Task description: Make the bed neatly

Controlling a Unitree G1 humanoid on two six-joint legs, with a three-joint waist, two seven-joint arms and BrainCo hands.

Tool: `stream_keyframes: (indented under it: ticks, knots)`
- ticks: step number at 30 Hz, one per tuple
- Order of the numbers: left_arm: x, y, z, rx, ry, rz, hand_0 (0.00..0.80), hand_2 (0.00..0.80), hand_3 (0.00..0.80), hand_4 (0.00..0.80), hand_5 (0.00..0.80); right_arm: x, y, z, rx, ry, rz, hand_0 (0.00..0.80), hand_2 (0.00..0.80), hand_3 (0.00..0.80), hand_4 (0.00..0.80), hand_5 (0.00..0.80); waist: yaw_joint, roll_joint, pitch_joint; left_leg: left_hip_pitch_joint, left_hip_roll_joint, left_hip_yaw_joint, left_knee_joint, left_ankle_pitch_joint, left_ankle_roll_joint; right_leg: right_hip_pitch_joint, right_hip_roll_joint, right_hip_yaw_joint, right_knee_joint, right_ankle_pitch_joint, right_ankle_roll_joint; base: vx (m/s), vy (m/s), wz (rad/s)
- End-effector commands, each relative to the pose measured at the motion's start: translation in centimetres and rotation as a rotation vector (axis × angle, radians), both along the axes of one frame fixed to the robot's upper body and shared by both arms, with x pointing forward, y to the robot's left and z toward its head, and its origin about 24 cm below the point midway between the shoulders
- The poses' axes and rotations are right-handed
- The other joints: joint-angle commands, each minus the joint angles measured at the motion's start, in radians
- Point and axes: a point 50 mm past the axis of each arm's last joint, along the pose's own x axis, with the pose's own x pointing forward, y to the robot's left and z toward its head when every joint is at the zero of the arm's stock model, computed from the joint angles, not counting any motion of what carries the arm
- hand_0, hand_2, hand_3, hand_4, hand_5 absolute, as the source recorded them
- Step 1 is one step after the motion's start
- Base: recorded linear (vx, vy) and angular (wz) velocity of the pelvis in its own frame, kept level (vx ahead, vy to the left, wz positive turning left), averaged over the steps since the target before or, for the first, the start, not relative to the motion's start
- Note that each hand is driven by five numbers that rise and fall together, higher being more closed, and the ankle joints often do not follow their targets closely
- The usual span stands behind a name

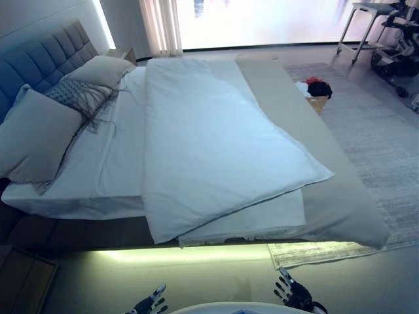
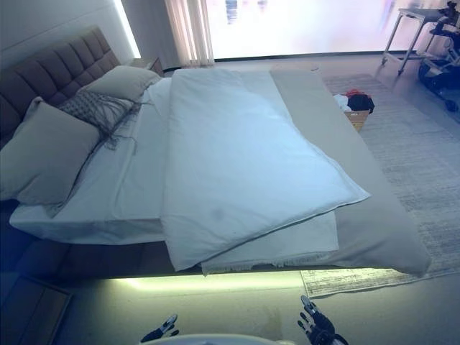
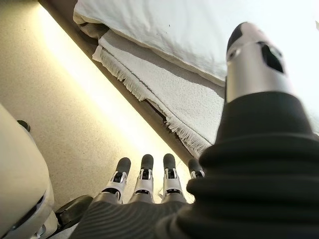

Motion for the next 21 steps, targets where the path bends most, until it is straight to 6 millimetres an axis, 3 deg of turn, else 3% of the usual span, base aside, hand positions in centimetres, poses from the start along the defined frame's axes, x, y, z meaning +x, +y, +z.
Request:
stream_keyframes:
  ticks: [1, 10, 13, 14, 16, 18, 21]
  knots:
    - [1.1, -0.1, 0.0, 0.024, 0.014, -0.015, 0.000, 0.000, 0.000, 0.000, 0.000, 1.8, 0.2, 0.2, 0.003, -0.036, -0.053, 0.000, 0.000, 0.000, 0.000, 0.000, 0.026, -0.025, 0.024, -0.001, -0.051, -0.011, 0.001, -0.060, 0.033, 0.015, 0.037, -0.018, 0.025, -0.032, 0.018, -0.002, -0.044, 0.00]
    - [1.7, 0.1, 0.0, 0.050, 0.012, -0.006, 0.000, 0.000, 0.000, 0.000, 0.000, 2.2, 0.1, 0.3, -0.042, -0.019, -0.017, 0.000, 0.000, 0.000, 0.000, 0.000, 0.016, -0.024, 0.023, 0.005, -0.043, -0.011, 0.028, -0.053, 0.034, -0.007, 0.055, 0.018, 0.090, -0.066, -0.002, 0.000, -0.077, 0.00]
    - [2.3, 0.1, 0.1, 0.057, -0.002, 0.011, 0.000, 0.000, 0.000, 0.000, 0.000, 2.7, 0.1, 0.4, -0.044, -0.015, 0.021, 0.000, 0.000, 0.000, 0.000, 0.000, 0.011, -0.045, 0.045, -0.065, -0.026, 0.001, 0.254, -0.082, 0.028, -0.027, 0.044, 0.025, 0.143, -0.089, -0.033, -0.007, -0.106, -0.03]
    - [2.6, 0.1, 0.2, 0.060, -0.018, 0.028, 0.000, 0.000, 0.000, 0.000, 0.000, 3.1, 0.0, 0.5, -0.042, -0.018, 0.056, 0.000, 0.000, 0.000, 0.000, 0.000, 0.017, -0.056, 0.068, -0.146, -0.011, -0.001, 0.412, -0.040, 0.017, -0.030, 0.041, 0.019, 0.160, -0.101, -0.059, -0.015, -0.115, -0.08]
    - [2.8, 0.0, 0.2, 0.056, -0.032, 0.050, 0.000, 0.000, 0.000, 0.000, 0.000, 3.6, -0.4, 0.7, -0.083, -0.013, 0.111, 0.000, 0.000, 0.000, 0.000, 0.000, 0.030, -0.049, 0.109, -0.276, 0.008, -0.025, 0.536, 0.060, -0.012, -0.029, 0.054, 0.033, 0.191, -0.118, -0.083, 0.026, -0.033, -0.18]
    - [2.5, -0.2, 0.1, 0.045, -0.025, 0.069, 0.000, 0.000, 0.000, 0.000, 0.000, 4.2, -1.1, 1.1, -0.109, -0.026, 0.097, 0.000, 0.000, 0.000, 0.000, 0.000, 0.048, -0.028, 0.138, -0.317, 0.007, -0.028, 0.433, 0.092, -0.024, -0.006, 0.065, 0.052, 0.195, -0.134, -0.068, 0.162, 0.113, -0.34]
    - [1.3, -0.3, -0.1, 0.041, 0.015, 0.066, 0.000, 0.000, 0.000, 0.000, 0.000, 4.6, -1.8, 1.4, -0.106, -0.040, 0.066, 0.000, 0.000, 0.000, 0.000, 0.000, 0.070, -0.008, 0.150, -0.298, 0.045, -0.009, 0.148, 0.160, -0.043, 0.066, 0.075, 0.061, 0.149, -0.152, -0.039, 0.336, 0.166, -0.34]
